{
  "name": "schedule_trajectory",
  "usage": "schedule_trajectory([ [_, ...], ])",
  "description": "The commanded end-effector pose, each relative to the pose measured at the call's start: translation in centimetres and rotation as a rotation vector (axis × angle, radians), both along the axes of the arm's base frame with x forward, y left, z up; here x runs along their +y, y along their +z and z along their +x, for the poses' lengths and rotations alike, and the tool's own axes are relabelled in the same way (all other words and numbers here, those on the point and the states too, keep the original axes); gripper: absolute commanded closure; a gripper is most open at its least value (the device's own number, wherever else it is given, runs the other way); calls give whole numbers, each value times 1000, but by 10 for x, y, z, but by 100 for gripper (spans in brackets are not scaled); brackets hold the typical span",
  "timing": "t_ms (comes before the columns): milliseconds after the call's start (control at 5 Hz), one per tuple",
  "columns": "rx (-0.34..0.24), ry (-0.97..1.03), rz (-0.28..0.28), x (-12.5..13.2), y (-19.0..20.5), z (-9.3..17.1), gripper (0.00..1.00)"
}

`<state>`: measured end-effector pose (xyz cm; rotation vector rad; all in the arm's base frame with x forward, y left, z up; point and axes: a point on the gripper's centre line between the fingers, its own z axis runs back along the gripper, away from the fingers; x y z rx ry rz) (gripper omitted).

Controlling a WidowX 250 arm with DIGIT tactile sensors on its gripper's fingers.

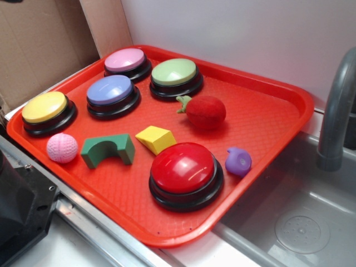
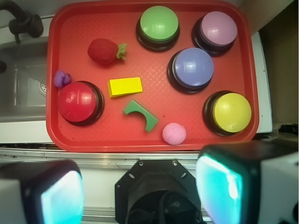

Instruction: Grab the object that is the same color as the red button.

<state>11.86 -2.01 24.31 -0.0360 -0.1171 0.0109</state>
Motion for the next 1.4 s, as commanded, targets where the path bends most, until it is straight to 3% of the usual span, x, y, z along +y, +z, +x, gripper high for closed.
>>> schedule_trajectory([
  [0,0,0,0,0,0,0,0],
  [400,-53,219,38,-17,-21,29,0],
  [600,-101,469,7,-23,-49,68,0],
  [1000,-168,669,16,-45,-112,130,0],
  [1200,-120,753,11,-49,-146,158,0],
])
